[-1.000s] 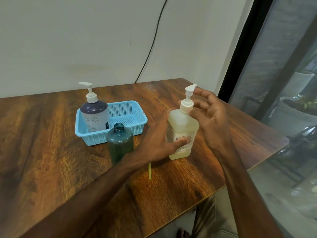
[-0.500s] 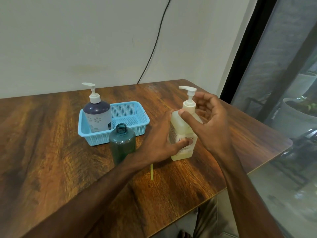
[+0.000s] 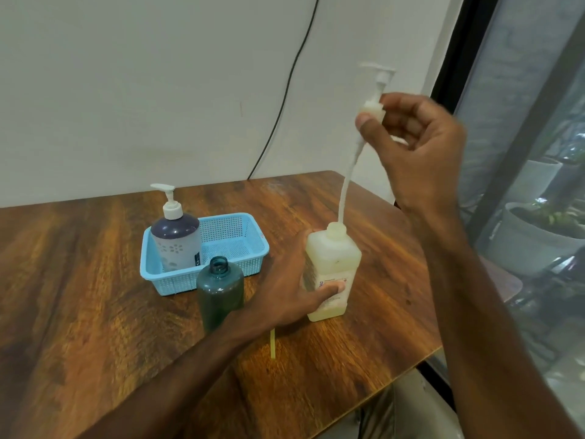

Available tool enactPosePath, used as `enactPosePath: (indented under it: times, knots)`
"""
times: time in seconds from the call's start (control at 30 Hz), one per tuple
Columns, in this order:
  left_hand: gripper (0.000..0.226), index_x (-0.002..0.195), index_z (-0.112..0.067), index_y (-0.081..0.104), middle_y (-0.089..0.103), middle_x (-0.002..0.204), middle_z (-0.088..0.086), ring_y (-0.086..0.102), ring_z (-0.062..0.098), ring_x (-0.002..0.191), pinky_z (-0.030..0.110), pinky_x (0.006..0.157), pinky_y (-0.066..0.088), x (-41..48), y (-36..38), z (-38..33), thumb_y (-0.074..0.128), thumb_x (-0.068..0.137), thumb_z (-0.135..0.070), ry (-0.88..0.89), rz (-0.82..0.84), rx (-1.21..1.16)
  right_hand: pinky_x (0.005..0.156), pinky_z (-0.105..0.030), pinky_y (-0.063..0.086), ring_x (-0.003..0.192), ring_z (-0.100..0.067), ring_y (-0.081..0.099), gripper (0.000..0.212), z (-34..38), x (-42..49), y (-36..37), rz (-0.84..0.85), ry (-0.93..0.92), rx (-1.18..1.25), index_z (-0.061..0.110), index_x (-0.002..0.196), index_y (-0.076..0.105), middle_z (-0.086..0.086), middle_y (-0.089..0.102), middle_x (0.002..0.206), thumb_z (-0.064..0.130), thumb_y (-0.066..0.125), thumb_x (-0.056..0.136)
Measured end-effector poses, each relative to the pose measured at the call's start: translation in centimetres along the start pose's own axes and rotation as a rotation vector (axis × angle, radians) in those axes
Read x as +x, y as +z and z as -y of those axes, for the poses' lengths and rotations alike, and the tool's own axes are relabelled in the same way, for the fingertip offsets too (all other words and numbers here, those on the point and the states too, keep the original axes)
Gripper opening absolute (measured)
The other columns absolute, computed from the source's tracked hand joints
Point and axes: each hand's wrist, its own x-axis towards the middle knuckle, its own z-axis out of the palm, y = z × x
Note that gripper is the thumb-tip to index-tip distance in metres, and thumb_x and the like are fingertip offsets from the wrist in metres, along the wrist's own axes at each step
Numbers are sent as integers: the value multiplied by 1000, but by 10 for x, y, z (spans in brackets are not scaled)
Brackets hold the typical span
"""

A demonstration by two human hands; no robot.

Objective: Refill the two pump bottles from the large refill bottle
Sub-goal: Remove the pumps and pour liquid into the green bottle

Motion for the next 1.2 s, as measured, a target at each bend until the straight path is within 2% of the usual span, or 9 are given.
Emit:
enactPosePath:
  times: [0.1, 0.3, 0.47, 0.63, 0.77, 0.93, 1.03, 1.13, 1.2]
  knots:
    - [88, 148, -37, 29, 56, 140, -16, 56, 7, 129, 39, 102, 56, -1, 0, 1, 83, 79, -48, -5, 5, 5, 79, -23, 59, 89, -6, 74, 34, 15, 24, -1, -13, -67, -13, 10, 112, 71, 7, 77, 99, 29, 81, 86]
    - [89, 148, -40, 26, 53, 140, -17, 54, 5, 128, 34, 103, 54, -2, 1, 1, 83, 80, -44, -18, 4, 11, 80, -29, 62, 85, -7, 75, 37, 12, 44, -5, 32, -72, -108, 14, 110, 73, 6, 78, 95, 38, 81, 84]
    - [89, 147, -41, 26, 53, 141, -17, 54, 8, 130, 40, 104, 54, -2, 1, 2, 83, 79, -46, -22, 3, 4, 78, -29, 62, 79, -5, 75, 30, -39, 20, -18, 241, 172, -292, 24, 105, 74, 6, 78, 88, 42, 82, 81]
    - [89, 147, -42, 24, 50, 135, -22, 52, 1, 123, 23, 96, 51, -1, 2, 3, 83, 80, -46, -13, 4, 4, 64, -21, 53, 84, -8, 69, 19, -111, -39, -28, 470, 491, -531, 26, 102, 73, 5, 73, 95, 37, 76, 87]
    - [93, 150, -37, 24, 50, 147, -14, 51, 4, 130, 23, 100, 47, 0, 2, 4, 83, 80, -46, -10, 14, 4, 61, -18, 45, 79, -7, 61, 3, -133, -73, -27, 623, 564, -637, 21, 93, 73, 5, 69, 91, 22, 70, 93]
    - [94, 151, -36, 24, 49, 146, -15, 49, -1, 126, 10, 92, 42, 0, 2, 4, 83, 79, -45, -18, 8, 10, 57, -19, 40, 73, -8, 59, 30, -142, -82, -21, 651, 510, -674, 30, 67, 58, 8, 62, 75, 19, 71, 92]
    - [93, 151, -37, 23, 48, 145, -17, 47, -4, 124, 4, 86, 37, 0, 1, 2, 83, 80, -43, -23, 12, 2, 61, -20, 45, 80, -9, 62, 24, -147, -84, -21, 651, 493, -666, 29, 71, 63, 5, 65, 83, 19, 72, 91]
    - [92, 151, -37, 24, 48, 145, -16, 49, -2, 126, 6, 88, 38, -2, 1, 1, 83, 79, -45, -16, 17, 5, 63, -19, 45, 81, -7, 64, 5, -149, -85, -22, 616, 486, -646, 20, 90, 75, 2, 73, 93, 23, 72, 92]
    - [93, 151, -37, 24, 48, 143, -18, 49, -1, 127, 11, 92, 42, -3, 0, 0, 82, 79, -47, -12, 18, 8, 62, -14, 43, 80, 0, 63, 12, -145, -90, -26, 530, 472, -627, 20, 102, 78, 5, 75, 100, 20, 69, 94]
